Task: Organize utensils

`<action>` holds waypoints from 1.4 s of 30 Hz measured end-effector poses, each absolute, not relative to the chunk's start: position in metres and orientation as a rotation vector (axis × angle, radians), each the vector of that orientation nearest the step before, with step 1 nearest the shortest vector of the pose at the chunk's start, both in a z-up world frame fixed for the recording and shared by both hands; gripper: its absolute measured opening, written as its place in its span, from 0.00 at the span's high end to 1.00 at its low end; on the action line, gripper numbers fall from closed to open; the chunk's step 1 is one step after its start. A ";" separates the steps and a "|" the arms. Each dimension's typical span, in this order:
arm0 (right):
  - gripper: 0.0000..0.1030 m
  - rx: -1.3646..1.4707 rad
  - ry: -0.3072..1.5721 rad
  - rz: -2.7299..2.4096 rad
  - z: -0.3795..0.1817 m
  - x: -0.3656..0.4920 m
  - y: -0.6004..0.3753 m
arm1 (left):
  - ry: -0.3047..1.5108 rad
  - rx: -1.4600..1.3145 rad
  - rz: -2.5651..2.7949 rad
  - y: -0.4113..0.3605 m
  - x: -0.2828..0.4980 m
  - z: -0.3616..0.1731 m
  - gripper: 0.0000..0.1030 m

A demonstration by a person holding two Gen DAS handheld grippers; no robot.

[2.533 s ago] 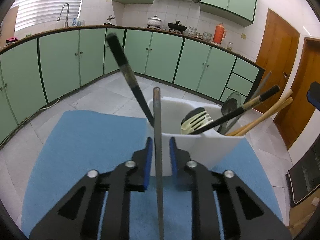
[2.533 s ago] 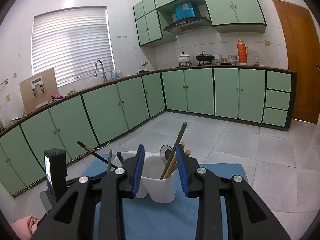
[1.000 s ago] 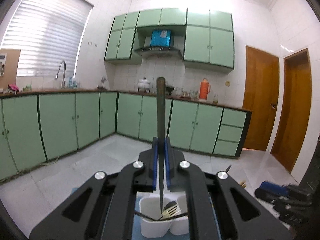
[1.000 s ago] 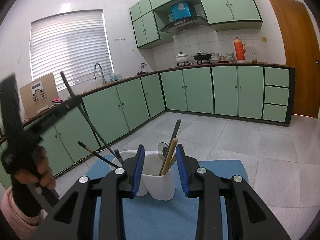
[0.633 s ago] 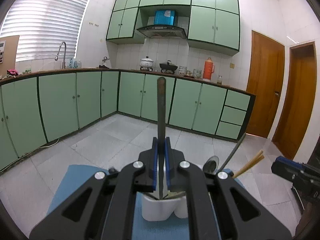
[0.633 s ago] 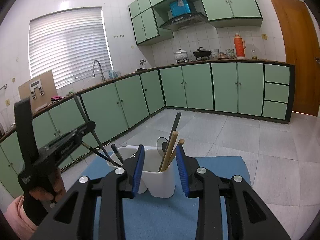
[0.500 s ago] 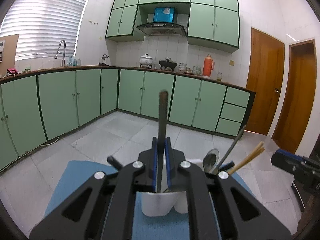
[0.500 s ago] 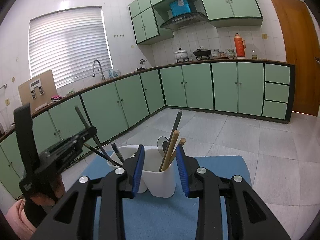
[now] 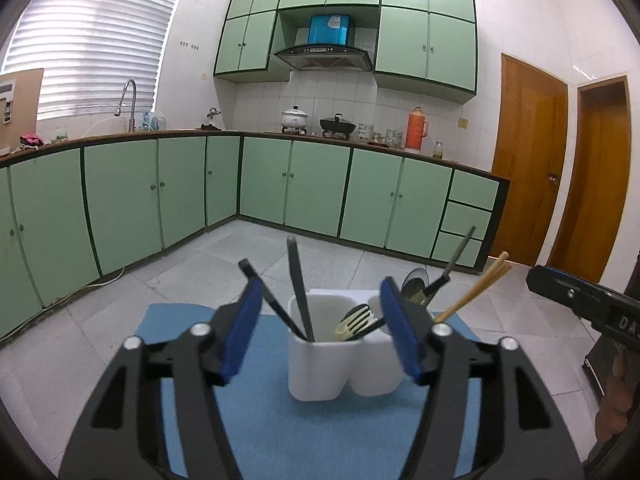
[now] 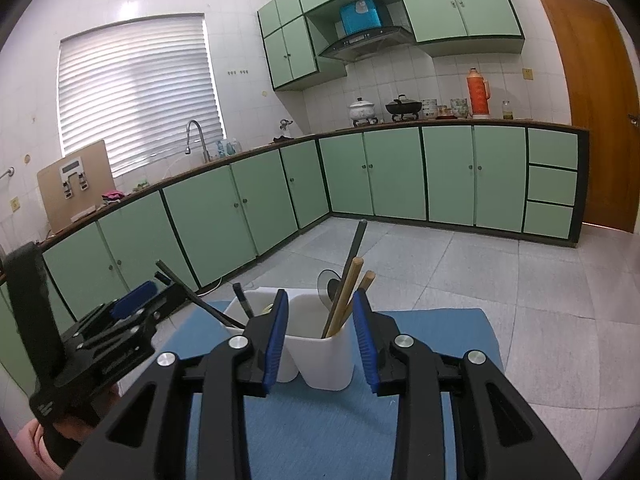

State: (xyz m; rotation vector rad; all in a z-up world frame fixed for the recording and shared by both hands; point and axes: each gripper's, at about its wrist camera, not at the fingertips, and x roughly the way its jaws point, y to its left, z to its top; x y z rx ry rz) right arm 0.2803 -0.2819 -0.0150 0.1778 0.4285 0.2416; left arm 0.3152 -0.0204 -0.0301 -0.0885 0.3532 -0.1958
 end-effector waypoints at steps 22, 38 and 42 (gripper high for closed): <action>0.08 0.187 0.403 0.218 -0.006 0.212 -0.284 | 0.328 -0.054 -0.188 -0.013 0.233 0.003 0.08; 0.06 0.158 0.360 0.242 0.023 0.165 -0.275 | 0.275 -0.046 -0.187 -0.010 0.176 0.037 0.05; 0.06 0.148 0.343 0.254 0.032 0.155 -0.269 | 0.270 -0.041 -0.186 -0.010 0.164 0.039 0.05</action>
